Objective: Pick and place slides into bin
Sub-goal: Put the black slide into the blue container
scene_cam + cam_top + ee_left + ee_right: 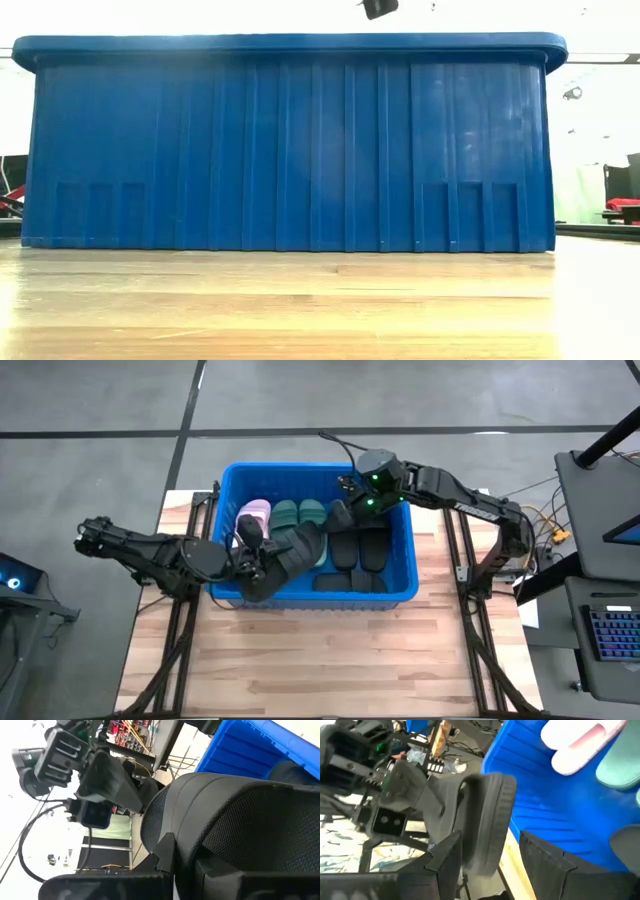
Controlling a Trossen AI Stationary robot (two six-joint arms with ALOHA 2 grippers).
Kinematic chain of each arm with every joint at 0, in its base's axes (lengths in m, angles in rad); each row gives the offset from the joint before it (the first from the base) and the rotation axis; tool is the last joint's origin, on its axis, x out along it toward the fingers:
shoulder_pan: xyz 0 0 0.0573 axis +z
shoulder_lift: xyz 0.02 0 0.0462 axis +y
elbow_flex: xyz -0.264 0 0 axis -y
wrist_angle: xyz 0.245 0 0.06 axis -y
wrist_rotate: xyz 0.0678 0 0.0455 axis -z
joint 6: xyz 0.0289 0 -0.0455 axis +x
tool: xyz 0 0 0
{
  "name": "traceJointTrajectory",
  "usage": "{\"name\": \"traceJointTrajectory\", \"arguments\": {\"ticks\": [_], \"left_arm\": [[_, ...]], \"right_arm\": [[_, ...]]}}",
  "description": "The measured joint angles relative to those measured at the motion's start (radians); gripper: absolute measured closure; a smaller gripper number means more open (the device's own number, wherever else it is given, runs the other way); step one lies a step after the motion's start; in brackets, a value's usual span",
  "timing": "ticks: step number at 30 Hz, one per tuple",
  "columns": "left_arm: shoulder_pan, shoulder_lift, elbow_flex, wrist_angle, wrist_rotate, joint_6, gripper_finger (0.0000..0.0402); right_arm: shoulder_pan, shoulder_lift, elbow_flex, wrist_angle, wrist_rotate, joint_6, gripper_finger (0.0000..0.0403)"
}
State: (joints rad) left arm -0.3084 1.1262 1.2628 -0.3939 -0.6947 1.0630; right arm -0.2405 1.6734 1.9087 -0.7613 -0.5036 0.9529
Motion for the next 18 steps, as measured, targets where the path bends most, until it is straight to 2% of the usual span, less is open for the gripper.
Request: {"name": "traceJointTrajectory", "arguments": {"ticks": [18], "left_arm": [[0.023,0.002,-0.006,0.002,0.021,0.046,0.0401]], "right_arm": [[0.0,0.066,0.0,0.068,-0.037,0.016,0.0216]]}}
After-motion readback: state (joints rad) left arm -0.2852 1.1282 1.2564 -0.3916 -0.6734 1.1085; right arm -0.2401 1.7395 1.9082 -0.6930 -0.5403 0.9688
